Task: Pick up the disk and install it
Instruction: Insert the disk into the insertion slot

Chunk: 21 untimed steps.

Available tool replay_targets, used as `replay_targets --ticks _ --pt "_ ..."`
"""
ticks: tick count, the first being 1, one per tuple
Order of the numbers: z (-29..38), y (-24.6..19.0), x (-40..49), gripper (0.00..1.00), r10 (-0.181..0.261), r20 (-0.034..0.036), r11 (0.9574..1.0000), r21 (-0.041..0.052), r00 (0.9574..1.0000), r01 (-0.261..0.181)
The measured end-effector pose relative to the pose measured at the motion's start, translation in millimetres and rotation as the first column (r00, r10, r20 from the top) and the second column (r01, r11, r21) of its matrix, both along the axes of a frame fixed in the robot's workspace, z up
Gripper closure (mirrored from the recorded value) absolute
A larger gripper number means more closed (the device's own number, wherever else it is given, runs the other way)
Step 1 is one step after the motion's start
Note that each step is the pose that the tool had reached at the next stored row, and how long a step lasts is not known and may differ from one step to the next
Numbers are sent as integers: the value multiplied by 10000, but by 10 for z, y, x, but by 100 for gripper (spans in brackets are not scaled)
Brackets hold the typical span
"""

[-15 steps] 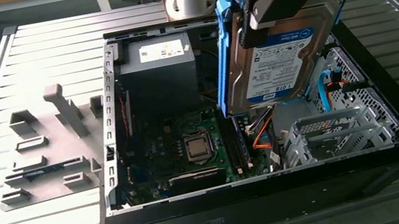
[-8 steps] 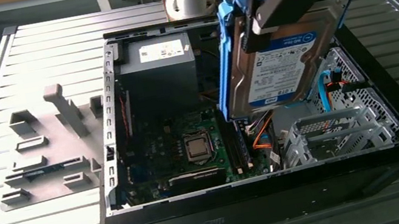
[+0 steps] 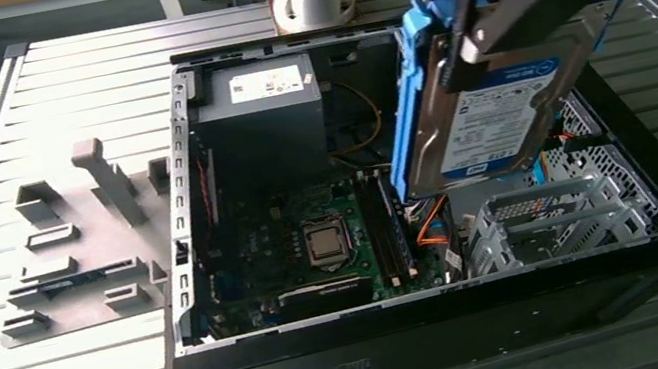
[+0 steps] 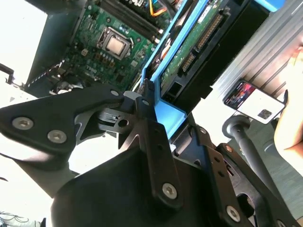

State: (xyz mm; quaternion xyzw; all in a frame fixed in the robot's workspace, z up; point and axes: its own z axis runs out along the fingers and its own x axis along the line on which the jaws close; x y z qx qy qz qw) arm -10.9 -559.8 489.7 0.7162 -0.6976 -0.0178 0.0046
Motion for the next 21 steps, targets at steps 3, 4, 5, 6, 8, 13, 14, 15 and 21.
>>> replay_targets --ticks 3,4,5,6,8,13,14,15,21 --pt "-28 -28 60 64 0 0 10000 0 10000 0" --pt "-41 -38 73 64 -2 0 10000 1 10000 2" --pt "-54 -44 86 64 -5 0 10000 0 10000 5" --pt "-68 -49 105 64 -7 0 10000 -1 10000 7" --pt "-98 -52 156 64 -8 -1 10000 -3 10000 8" --pt "-166 -54 319 64 -8 0 10000 0 10000 8" --pt "-169 -55 349 64 -8 -1 10000 -1 10000 8" --pt "-169 -55 358 64 -8 -1 10000 -2 10000 8" --pt "-169 -55 359 64 -8 -2 10000 -1 10000 8"
